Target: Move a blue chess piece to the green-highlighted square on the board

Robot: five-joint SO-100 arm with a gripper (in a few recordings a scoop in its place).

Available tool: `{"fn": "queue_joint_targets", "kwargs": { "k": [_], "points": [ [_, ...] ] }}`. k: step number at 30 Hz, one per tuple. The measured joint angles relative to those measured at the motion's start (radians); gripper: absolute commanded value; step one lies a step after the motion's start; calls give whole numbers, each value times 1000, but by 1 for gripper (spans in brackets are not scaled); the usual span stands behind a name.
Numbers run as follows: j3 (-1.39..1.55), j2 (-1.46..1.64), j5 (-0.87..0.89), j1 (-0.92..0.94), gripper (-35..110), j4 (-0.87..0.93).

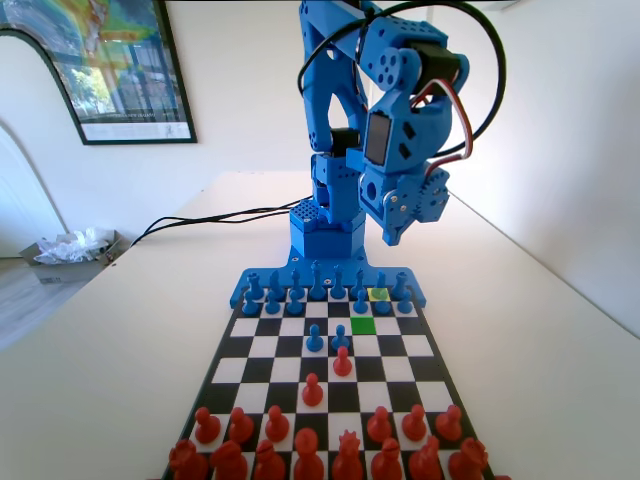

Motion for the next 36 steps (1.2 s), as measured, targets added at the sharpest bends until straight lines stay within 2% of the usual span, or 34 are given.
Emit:
{"fn": "queue_joint_targets", "kwargs": {
  "k": [21, 36],
  "points": [
    [161, 69, -94, 35, 4, -199],
    [175, 5, -55, -12, 5, -216]
  ]
}}
